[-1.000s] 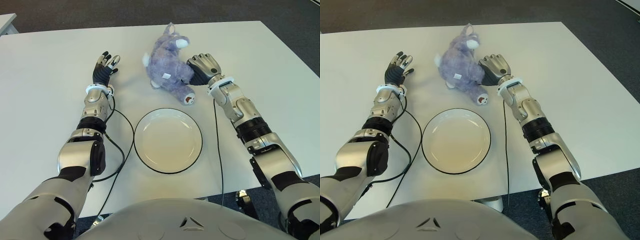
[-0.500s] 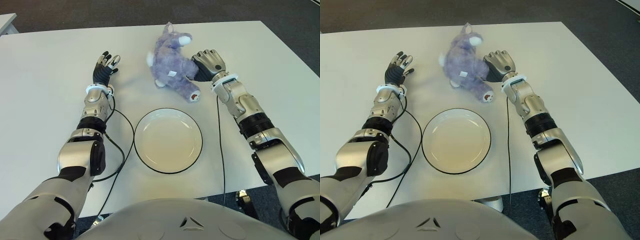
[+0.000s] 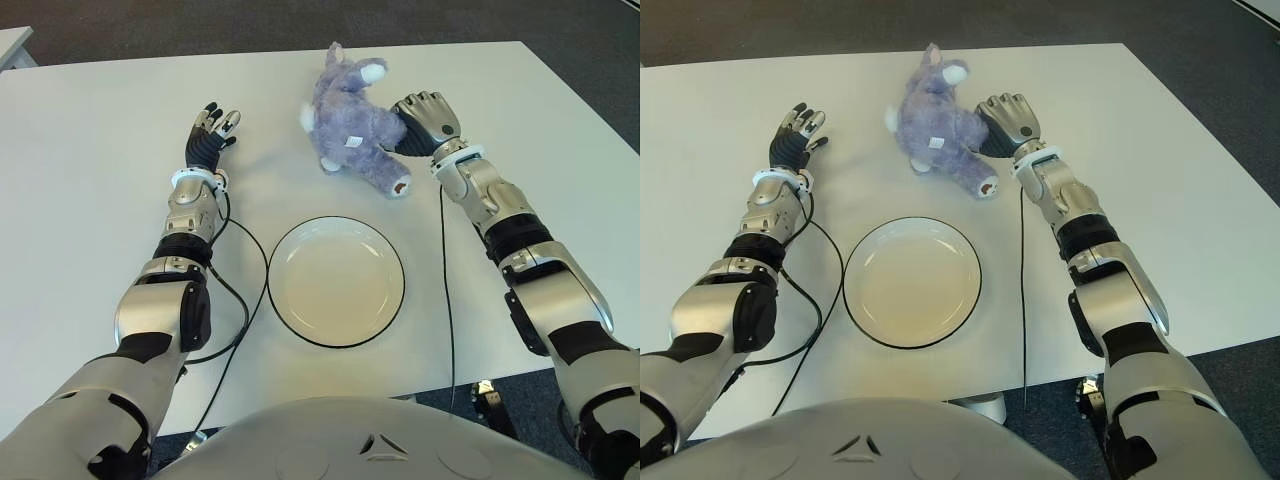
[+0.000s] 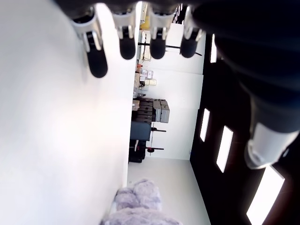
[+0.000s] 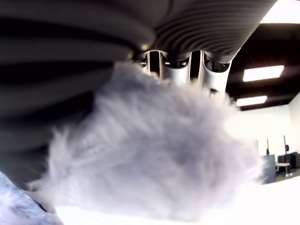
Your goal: Put the doll into the plate.
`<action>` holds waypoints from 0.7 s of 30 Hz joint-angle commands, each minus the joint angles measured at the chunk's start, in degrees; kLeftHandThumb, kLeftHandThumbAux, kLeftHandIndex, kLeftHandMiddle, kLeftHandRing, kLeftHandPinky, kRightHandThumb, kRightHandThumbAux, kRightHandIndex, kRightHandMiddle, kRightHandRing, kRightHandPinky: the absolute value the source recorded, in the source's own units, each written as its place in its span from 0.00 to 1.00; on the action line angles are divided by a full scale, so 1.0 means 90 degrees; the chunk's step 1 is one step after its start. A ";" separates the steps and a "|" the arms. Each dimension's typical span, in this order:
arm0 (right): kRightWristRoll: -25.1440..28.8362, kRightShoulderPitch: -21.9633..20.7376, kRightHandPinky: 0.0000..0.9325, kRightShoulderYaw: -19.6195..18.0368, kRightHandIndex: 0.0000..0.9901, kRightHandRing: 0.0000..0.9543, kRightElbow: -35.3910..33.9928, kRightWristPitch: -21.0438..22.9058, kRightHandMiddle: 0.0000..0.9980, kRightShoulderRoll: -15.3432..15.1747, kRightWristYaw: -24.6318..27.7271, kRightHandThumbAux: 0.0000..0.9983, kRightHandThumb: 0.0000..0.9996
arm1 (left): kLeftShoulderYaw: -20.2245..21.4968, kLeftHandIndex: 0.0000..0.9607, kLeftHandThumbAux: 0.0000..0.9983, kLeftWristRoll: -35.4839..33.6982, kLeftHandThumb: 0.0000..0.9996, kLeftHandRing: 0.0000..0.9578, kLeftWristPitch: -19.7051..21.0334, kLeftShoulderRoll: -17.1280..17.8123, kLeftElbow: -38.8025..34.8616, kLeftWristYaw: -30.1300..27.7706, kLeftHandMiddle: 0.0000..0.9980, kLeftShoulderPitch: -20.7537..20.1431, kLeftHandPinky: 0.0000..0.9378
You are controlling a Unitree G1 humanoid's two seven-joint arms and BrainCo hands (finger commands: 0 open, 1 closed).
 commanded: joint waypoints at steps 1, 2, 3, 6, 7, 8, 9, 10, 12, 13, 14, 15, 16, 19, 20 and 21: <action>0.0112 -0.0176 0.93 0.0033 0.77 0.90 0.0276 -0.0217 0.86 0.0033 -0.0253 0.71 0.61 | -0.0015 0.00 0.60 0.0029 0.11 0.04 0.0309 -0.0063 0.0296 -0.0043 0.05 0.0267 0.01; 0.0115 -0.0186 0.94 0.0039 0.77 0.91 0.0300 -0.0234 0.86 0.0034 -0.0273 0.71 0.61 | -0.0016 0.00 0.60 0.0029 0.11 0.04 0.0311 -0.0061 0.0293 -0.0044 0.06 0.0270 0.01; 0.0124 -0.0196 0.94 0.0036 0.77 0.91 0.0327 -0.0251 0.86 0.0032 -0.0304 0.71 0.61 | -0.0016 0.00 0.60 0.0030 0.11 0.04 0.0312 -0.0058 0.0293 -0.0043 0.06 0.0271 0.01; 0.0132 -0.0225 0.93 0.0032 0.77 0.91 0.0401 -0.0285 0.86 0.0025 -0.0390 0.71 0.62 | -0.0021 0.00 0.60 0.0037 0.11 0.04 0.0309 -0.0054 0.0296 -0.0044 0.05 0.0270 0.02; 0.0118 -0.0235 0.93 0.0035 0.77 0.91 0.0420 -0.0283 0.86 0.0022 -0.0441 0.71 0.62 | -0.0023 0.00 0.60 0.0038 0.11 0.04 0.0306 -0.0055 0.0296 -0.0045 0.05 0.0271 0.02; 0.0106 -0.0245 0.94 0.0038 0.78 0.91 0.0438 -0.0279 0.86 0.0020 -0.0493 0.71 0.63 | -0.0023 0.00 0.60 0.0038 0.11 0.04 0.0307 -0.0055 0.0297 -0.0044 0.05 0.0270 0.02; 0.0099 -0.0253 0.94 0.0041 0.78 0.91 0.0453 -0.0277 0.86 0.0019 -0.0531 0.71 0.63 | -0.0023 0.00 0.60 0.0037 0.11 0.04 0.0308 -0.0056 0.0299 -0.0044 0.05 0.0270 0.03; 0.0095 -0.0263 0.94 0.0040 0.78 0.91 0.0470 -0.0277 0.86 0.0017 -0.0580 0.71 0.63 | -0.0019 0.00 0.60 0.0034 0.11 0.04 0.0316 -0.0056 0.0304 -0.0040 0.05 0.0267 0.03; 0.0097 -0.0280 0.94 0.0044 0.78 0.91 0.0499 -0.0282 0.86 0.0016 -0.0643 0.71 0.64 | -0.0013 0.00 0.60 0.0028 0.11 0.05 0.0330 -0.0055 0.0310 -0.0035 0.05 0.0262 0.04; 0.0098 -0.0287 0.94 0.0047 0.78 0.91 0.0512 -0.0285 0.86 0.0015 -0.0667 0.71 0.64 | -0.0011 0.00 0.60 0.0026 0.11 0.05 0.0335 -0.0055 0.0311 -0.0034 0.05 0.0261 0.04; 0.0100 -0.0296 0.94 0.0049 0.78 0.91 0.0522 -0.0290 0.86 0.0011 -0.0692 0.71 0.64 | -0.0008 0.00 0.60 0.0023 0.11 0.05 0.0333 -0.0057 0.0313 -0.0036 0.05 0.0263 0.04; 0.0102 -0.0303 0.94 0.0051 0.78 0.91 0.0532 -0.0295 0.86 0.0008 -0.0710 0.71 0.64 | -0.0007 0.00 0.60 0.0021 0.11 0.04 0.0331 -0.0058 0.0314 -0.0037 0.05 0.0264 0.02; 0.0097 -0.0311 0.94 0.0051 0.78 0.91 0.0535 -0.0302 0.86 0.0003 -0.0763 0.71 0.64 | -0.0004 0.00 0.60 0.0017 0.11 0.04 0.0330 -0.0060 0.0313 -0.0036 0.05 0.0264 0.02; 0.0071 -0.0329 0.95 0.0058 0.78 0.91 0.0541 -0.0333 0.86 -0.0012 -0.0955 0.71 0.63 | 0.0003 0.00 0.61 0.0010 0.10 0.03 0.0335 -0.0064 0.0309 -0.0031 0.05 0.0262 0.00; 0.0063 -0.0334 0.95 0.0061 0.77 0.91 0.0545 -0.0351 0.86 -0.0017 -0.1023 0.71 0.63 | 0.0003 0.00 0.61 0.0009 0.10 0.03 0.0338 -0.0065 0.0308 -0.0031 0.05 0.0262 0.00; 0.0059 -0.0339 0.95 0.0064 0.77 0.91 0.0551 -0.0364 0.86 -0.0020 -0.1069 0.71 0.63 | 0.0002 0.00 0.61 0.0009 0.10 0.03 0.0339 -0.0065 0.0308 -0.0031 0.05 0.0262 0.00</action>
